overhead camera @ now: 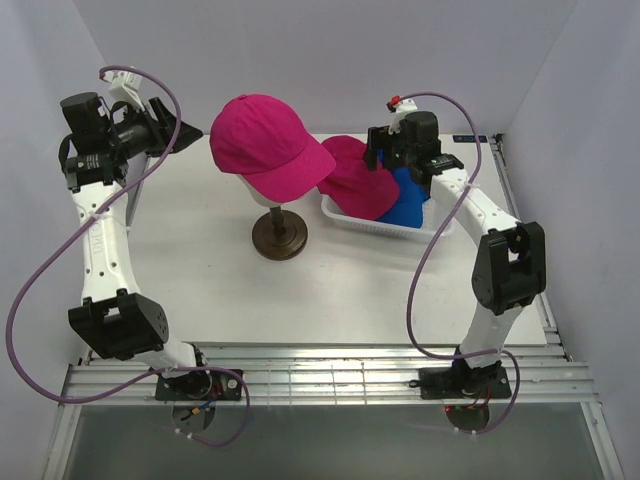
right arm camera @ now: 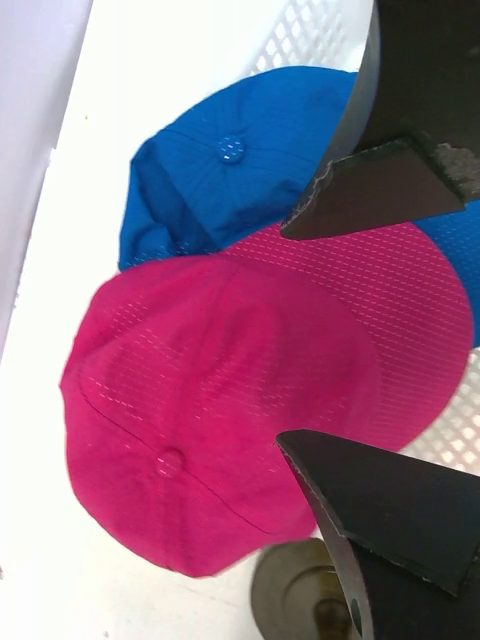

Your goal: Stack the hats

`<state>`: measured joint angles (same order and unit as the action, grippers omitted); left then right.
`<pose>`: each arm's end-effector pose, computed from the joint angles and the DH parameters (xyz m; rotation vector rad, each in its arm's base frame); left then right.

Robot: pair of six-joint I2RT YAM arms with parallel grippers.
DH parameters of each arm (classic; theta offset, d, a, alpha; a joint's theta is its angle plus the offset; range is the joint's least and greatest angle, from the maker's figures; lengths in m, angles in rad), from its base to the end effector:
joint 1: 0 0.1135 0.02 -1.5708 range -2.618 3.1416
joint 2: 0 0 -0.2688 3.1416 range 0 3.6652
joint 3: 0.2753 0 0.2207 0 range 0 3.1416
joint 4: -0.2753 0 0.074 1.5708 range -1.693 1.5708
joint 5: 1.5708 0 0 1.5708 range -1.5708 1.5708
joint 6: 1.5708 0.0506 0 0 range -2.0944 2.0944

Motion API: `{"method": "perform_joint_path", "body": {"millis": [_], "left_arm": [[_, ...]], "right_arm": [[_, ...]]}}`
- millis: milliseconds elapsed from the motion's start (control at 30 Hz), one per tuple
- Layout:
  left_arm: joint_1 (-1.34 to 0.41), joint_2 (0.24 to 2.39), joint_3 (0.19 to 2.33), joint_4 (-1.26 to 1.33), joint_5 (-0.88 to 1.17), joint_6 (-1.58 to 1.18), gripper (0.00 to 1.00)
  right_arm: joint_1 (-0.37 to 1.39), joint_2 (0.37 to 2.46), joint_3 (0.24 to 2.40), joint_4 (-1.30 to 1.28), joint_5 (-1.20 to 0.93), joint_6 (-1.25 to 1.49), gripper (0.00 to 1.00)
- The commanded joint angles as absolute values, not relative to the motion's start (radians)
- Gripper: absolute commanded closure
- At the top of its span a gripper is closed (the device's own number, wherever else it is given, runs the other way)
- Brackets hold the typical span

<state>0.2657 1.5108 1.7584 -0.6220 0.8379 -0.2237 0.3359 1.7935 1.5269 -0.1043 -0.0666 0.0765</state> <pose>0.2950 0.0413 0.4526 0.0944 1.8879 -0.7794 0.3917 0.1403 0.3325 -0.2971 1.9331 0.3376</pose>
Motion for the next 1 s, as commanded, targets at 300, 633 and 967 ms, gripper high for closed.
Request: {"method": "perform_joint_path", "body": {"millis": [300,633,967], "left_arm": [[0.27,1.493,1.758,-0.624,0.851,-0.212,0.4],[0.27,1.491,1.766,-0.626,0.864,-0.212,0.4],[0.27,1.47,1.818,-0.653,0.87,-0.187,0.4]], "right_arm": [[0.341,1.966,1.686,-0.153,-0.058,0.15,0.34],[0.342,1.908,1.691,-0.15,-0.034,0.164,0.92],[0.344,1.596,1.629,-0.083,0.037,0.114,0.92]]}}
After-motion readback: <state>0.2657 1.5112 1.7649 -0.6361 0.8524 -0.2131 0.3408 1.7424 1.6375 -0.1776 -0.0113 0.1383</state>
